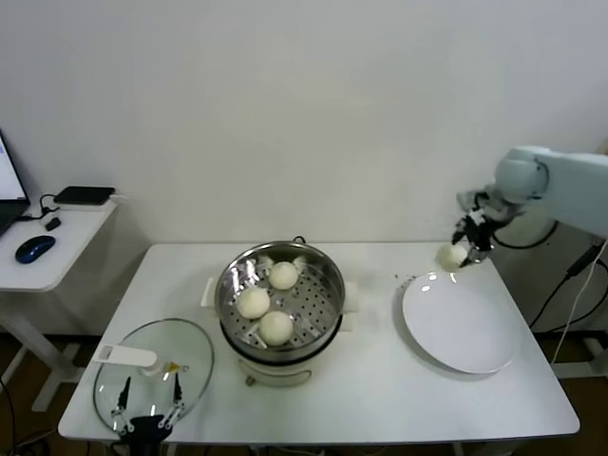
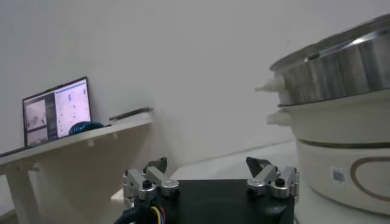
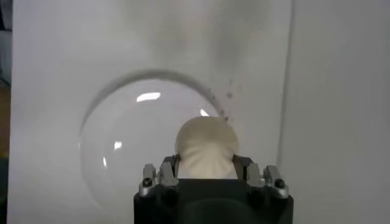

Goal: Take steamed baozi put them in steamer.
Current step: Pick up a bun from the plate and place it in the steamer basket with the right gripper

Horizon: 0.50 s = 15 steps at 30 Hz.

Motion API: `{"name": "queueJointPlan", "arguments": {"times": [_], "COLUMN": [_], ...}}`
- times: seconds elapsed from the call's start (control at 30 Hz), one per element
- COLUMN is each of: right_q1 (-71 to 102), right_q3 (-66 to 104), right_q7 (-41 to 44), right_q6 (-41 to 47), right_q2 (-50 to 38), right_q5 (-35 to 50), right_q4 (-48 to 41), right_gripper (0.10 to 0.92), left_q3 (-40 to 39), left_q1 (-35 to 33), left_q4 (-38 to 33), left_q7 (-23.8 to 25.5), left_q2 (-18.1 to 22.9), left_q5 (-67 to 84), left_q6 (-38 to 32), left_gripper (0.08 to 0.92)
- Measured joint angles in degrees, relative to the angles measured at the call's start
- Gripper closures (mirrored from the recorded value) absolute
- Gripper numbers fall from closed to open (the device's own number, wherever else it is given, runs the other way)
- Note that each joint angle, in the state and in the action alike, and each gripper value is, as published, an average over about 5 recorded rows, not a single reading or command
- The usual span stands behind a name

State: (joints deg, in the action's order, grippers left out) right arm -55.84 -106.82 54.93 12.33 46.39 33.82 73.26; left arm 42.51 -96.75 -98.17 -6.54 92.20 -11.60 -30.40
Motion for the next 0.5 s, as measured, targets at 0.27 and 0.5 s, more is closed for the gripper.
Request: {"name": "queueJointPlan", "arguments": {"times": [0.27, 0.5], "right_q1": [-5.7, -5.4], "right_q3": [0.8, 4.9], "right_q7": [-1.8, -4.4], "right_q6": [4.5, 8.2], "right_q2": [4.6, 9.4], "right_q5": [11.3, 18.0], "right_q4": [7.6, 10.7], "right_gripper": [0.412, 0.414], "left_q3": [-0.1, 0.2], "left_q1": [-0.1, -0.2], "left_q4": [-0.2, -0.2], "left_q7": [0.0, 0.0], "left_q2": [0.0, 0.0], "left_q5": [0.0, 0.2], "left_q6": [0.1, 0.1], "left_gripper": [0.177, 0.177]}}
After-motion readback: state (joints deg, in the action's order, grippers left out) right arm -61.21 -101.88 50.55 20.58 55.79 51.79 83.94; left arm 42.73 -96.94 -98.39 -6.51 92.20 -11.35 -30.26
